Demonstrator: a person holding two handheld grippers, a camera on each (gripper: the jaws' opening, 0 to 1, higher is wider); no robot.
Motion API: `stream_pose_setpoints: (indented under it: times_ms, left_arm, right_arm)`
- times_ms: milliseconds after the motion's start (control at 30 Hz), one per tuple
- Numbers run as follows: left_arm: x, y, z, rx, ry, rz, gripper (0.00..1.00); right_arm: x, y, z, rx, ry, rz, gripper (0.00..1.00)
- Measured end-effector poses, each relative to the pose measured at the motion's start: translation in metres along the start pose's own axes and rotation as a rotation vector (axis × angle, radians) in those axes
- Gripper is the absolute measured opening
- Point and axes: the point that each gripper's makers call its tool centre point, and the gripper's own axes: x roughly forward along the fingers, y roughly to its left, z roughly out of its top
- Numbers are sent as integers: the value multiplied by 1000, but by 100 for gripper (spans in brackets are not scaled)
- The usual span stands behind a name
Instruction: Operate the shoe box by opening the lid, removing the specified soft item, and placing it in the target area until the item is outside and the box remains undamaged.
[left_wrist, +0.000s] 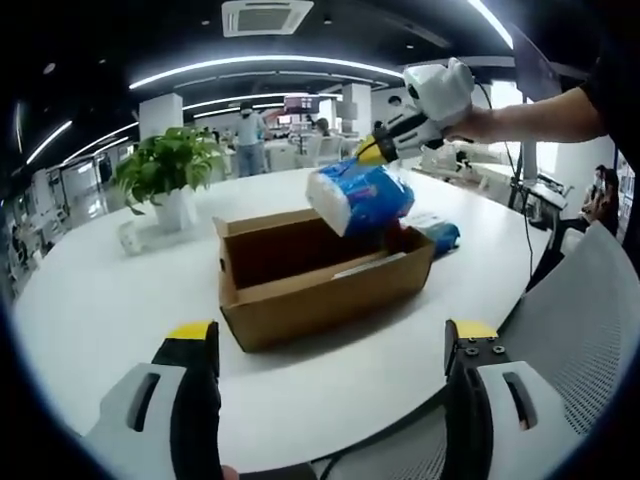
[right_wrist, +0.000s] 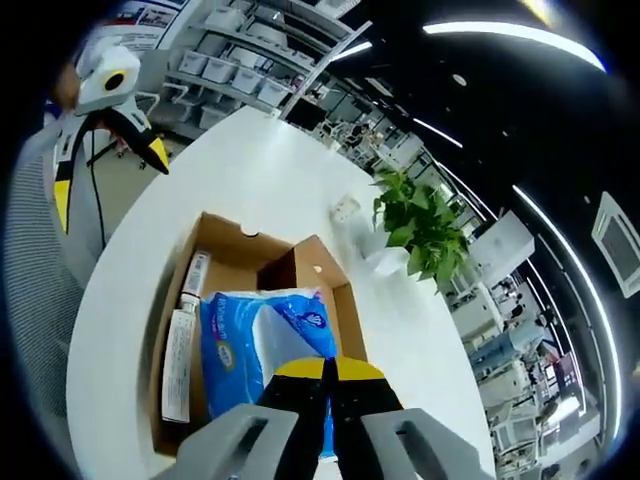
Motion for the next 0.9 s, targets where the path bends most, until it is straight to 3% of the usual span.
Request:
stream_pose_setpoints:
  times_ms: [500, 900]
  left_arm:
    - [0, 1, 1, 11, -10, 3, 95]
    - [0, 0, 3, 7, -19, -1, 97]
  right_arm:
    - [-22, -14, 8, -1, -22, -24, 0]
    - [-41, -26, 2, -5, -24, -58, 0]
